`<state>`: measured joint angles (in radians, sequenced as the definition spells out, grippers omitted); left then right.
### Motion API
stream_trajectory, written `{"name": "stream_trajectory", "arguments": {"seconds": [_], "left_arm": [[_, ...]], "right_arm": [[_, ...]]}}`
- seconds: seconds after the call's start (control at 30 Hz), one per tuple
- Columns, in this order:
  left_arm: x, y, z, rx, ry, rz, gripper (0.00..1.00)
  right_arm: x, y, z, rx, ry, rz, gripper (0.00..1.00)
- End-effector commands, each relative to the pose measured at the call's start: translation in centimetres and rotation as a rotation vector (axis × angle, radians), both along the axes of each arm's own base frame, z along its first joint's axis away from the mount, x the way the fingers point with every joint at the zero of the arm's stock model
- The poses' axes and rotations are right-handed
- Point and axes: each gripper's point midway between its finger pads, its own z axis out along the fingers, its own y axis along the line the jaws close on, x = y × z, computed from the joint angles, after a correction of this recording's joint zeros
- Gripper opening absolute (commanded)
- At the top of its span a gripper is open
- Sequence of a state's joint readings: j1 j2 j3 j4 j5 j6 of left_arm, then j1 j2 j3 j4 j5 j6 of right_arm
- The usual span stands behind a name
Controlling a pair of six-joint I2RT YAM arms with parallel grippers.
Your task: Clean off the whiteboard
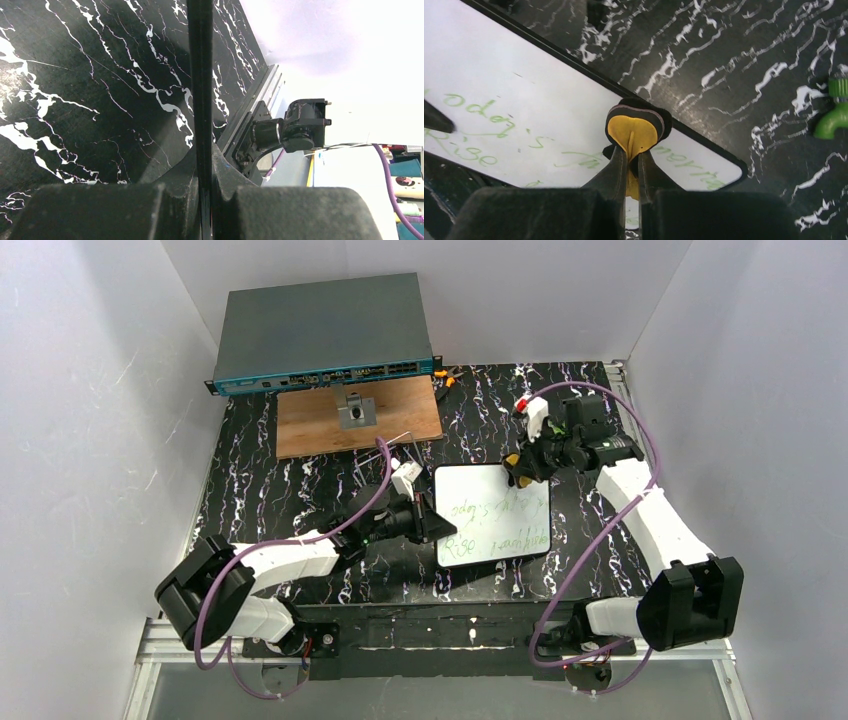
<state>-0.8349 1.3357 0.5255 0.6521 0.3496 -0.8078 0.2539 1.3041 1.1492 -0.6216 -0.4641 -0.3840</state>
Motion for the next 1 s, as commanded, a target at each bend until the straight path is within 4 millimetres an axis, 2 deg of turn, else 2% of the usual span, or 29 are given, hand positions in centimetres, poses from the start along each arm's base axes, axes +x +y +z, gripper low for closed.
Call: {"name": "stream_trajectory", "arguments": {"seconds": [0.0,0.1,0.23,0.3,0.4,0.5,0.67,0.77,0.83,0.97], "left_arm": [[0.1,0.2,1.7,-0.041,-0.069,0.000,0.00],[0.1,0.3,1.7,-0.036,-0.072,0.001,0.00],[0.1,0.5,1.5,-0.029,-0.073,0.008,0.00],[0.2,0.5,1.4,-0.030,-0.070,0.009,0.00],[0.2,0.3,1.6,-0.040,-0.070,0.003,0.00],[0.1,0.2,1.7,-0.046,-0.067,-0.007,0.00],[-0.1,0.1,1.8,-0.055,-0.069,-0.016,0.00],[-0.2,0.0,1.9,-0.061,-0.074,-0.022,0.00],[-0.2,0.0,2.0,-0.062,-0.077,-0.028,0.00],[-0.4,0.1,2.0,-0.074,-0.094,-0.037,0.00]], "right_arm": [[0.4,-2.2,-0.3,-0.025,-0.048,-0.081,0.01],[-1.0,-2.5,-0.2,0.003,-0.040,-0.045,0.01],[-3.2,-1.1,2.3,0.125,-0.049,0.066,0.01],[-2.9,-1.0,2.9,0.133,-0.043,0.062,0.01],[-1.8,-1.0,2.1,0.135,-0.002,0.028,0.01],[-1.5,-0.1,0.4,0.103,0.041,0.034,0.01],[-3.3,2.8,-1.2,0.030,0.062,0.163,0.01],[-4.0,3.5,-2.1,-0.001,0.066,0.200,0.01],[-3.1,2.6,-2.8,-0.054,0.045,0.147,0.01],[0.1,-0.2,-2.7,-0.110,-0.011,-0.037,0.01]]}}
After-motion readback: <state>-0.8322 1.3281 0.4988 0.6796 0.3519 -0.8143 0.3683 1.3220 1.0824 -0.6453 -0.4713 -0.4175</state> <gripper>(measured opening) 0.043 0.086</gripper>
